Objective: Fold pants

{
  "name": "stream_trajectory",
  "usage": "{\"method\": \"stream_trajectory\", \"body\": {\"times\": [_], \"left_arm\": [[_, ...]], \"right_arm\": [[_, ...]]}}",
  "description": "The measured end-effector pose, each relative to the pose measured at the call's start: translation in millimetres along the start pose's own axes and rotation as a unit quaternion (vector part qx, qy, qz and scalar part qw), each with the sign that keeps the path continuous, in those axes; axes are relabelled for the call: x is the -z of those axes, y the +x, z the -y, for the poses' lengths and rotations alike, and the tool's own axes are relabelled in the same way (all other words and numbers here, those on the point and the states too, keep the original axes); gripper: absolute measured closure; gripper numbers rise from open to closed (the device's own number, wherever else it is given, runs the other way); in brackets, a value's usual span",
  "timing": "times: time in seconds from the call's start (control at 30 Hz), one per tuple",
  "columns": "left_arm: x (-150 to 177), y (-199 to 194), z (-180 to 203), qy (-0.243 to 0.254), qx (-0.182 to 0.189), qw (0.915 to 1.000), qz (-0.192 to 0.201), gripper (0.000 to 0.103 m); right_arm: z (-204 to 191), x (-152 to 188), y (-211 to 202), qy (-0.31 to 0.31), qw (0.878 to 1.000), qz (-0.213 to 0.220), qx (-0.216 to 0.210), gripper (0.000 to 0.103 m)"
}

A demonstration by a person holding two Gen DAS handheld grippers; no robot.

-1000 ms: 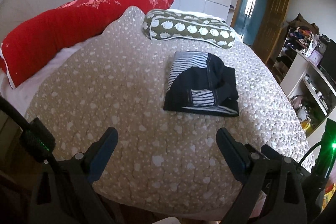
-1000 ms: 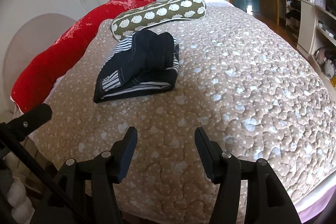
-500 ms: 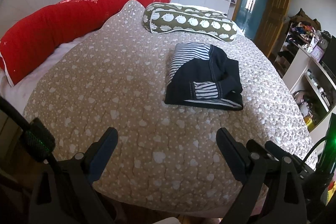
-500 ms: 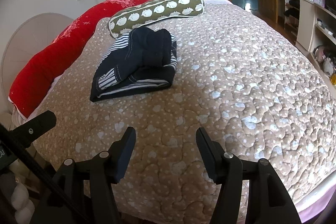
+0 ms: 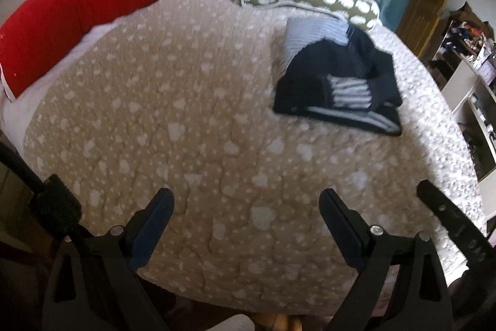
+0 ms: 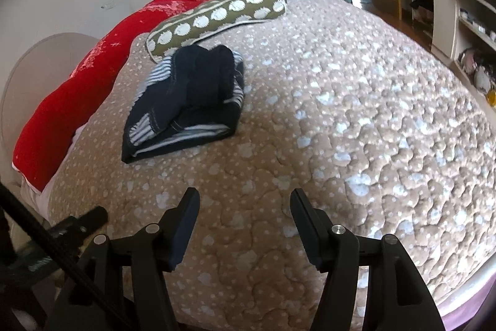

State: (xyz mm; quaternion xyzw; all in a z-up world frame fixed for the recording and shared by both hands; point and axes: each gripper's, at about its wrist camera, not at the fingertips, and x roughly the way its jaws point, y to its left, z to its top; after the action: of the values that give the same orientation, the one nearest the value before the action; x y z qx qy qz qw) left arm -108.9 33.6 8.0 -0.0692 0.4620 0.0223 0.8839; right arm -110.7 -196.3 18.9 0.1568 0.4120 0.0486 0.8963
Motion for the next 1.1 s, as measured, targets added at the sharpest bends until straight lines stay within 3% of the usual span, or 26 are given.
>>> {"method": "stream_trajectory", "body": {"times": [0.57,0.7,0.73,0.8,0.93,1.1], "left_arm": [[5.5,24.1,-1.1,0.013,0.007,0.9996,-0.023,0.004],[-0.6,12.6,-8.4,-0.008,0.044,0.9987,-0.022,0.009],[-4.0,8.8,-10.9,-0.014,0.061,0.9978,-0.019,0.014],[-14.3,0.6,-15.1,-0.023,0.092,0.9955,-0.009,0.016],[-44.5,-3.4,-17.0,-0.026,0.088,0.9956,0.018,0.016],[-96.1,14.0,-13.8,-0.048,0.122,0.9908,0.030,0.016]], "right_arm": [[-5.4,5.7,14.7,-0.018,1.000,0.006,0.012,0.029],[-3.9,7.0,15.5,-0.020,1.000,0.008,0.008,0.029],[-3.9,7.4,15.5,-0.022,1.000,0.008,0.008,0.029],[-3.5,8.5,15.4,-0.026,1.000,0.009,0.007,0.029],[-4.6,10.6,16.4,-0.034,0.999,0.013,0.007,0.026],[-15.1,14.8,19.5,-0.069,0.997,0.016,0.026,0.021]]}}
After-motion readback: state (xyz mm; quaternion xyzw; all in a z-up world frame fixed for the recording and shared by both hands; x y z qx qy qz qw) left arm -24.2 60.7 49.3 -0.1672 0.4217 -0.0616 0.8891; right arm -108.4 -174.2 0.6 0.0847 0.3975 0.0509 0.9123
